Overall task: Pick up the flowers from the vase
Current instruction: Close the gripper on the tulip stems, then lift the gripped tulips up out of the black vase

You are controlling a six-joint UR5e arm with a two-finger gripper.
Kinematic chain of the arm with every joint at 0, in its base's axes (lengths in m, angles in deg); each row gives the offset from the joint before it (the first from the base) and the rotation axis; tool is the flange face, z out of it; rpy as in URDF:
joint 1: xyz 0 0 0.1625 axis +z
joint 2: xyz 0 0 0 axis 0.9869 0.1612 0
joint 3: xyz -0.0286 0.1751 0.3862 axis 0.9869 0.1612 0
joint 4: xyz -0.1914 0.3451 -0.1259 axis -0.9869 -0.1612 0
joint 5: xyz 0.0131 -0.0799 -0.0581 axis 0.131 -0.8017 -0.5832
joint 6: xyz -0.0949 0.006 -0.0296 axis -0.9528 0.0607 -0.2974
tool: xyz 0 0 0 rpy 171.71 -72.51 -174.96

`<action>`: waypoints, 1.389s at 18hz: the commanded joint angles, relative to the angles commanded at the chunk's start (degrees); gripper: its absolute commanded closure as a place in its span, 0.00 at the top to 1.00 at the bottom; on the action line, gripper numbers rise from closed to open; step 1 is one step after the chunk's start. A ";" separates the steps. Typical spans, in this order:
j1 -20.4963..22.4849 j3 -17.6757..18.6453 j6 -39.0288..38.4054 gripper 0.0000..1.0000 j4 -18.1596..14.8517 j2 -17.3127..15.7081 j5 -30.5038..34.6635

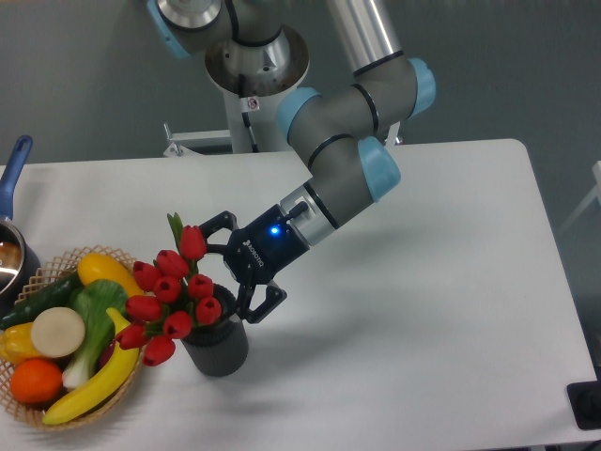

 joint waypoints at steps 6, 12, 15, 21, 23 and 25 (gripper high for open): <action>0.26 0.70 -0.79 0.28 0.00 -0.61 0.44; 1.23 0.62 -1.32 0.20 -0.09 -0.88 0.53; 1.67 0.62 -2.10 0.18 -0.09 -1.32 0.53; 2.55 0.62 -5.62 0.18 -0.09 -3.51 0.00; 2.81 0.53 -5.89 0.18 -0.09 -3.78 0.00; 2.99 0.18 -7.02 0.18 -0.09 -4.57 -0.09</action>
